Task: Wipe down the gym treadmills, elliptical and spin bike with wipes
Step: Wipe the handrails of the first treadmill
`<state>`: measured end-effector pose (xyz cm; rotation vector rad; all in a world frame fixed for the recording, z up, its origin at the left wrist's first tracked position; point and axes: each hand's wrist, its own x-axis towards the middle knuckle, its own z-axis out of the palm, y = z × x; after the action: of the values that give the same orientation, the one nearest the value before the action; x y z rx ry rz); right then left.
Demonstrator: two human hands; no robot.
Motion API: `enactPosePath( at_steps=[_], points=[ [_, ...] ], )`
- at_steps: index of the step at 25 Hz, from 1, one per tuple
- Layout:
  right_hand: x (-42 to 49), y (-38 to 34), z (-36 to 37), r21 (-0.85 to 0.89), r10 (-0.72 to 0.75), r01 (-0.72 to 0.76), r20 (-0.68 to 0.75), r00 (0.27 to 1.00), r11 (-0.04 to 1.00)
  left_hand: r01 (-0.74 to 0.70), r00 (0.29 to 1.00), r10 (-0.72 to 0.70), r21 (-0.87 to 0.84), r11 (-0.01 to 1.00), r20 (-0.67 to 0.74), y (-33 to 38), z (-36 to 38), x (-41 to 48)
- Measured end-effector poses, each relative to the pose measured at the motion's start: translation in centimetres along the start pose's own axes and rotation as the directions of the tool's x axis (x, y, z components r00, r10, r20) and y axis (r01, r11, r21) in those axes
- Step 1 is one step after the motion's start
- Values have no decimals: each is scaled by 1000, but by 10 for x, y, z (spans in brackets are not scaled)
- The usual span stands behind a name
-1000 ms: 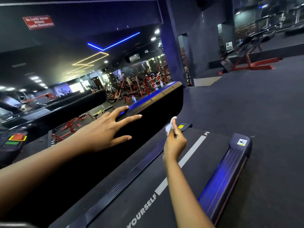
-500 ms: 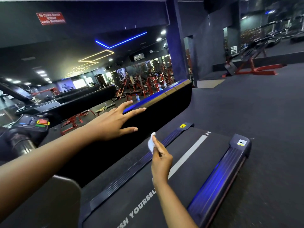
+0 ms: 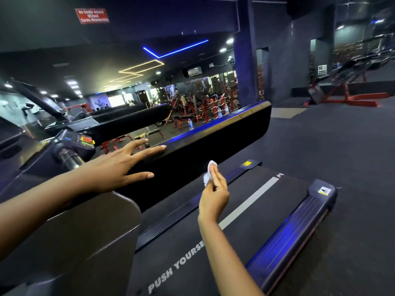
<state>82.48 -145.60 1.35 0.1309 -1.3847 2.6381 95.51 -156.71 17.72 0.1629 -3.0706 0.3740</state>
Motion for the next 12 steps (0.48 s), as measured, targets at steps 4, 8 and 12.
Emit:
enactPosePath(
  at_steps=[4, 8, 12],
  points=[
    [-51, -5, 7, 10, 26, -26, 31, 999, 1000, -4, 1000, 4, -19, 1000, 2, -12, 7, -31],
    [-111, -3, 8, -13, 33, -31, 167, 985, 999, -49, 998, 49, -13, 999, -47, -24, 13, -47],
    [-79, -3, 3, -2, 30, -30, 67, 997, 1000, -56, 994, 58, 25, 998, -89, -25, 15, -52]
  ],
)
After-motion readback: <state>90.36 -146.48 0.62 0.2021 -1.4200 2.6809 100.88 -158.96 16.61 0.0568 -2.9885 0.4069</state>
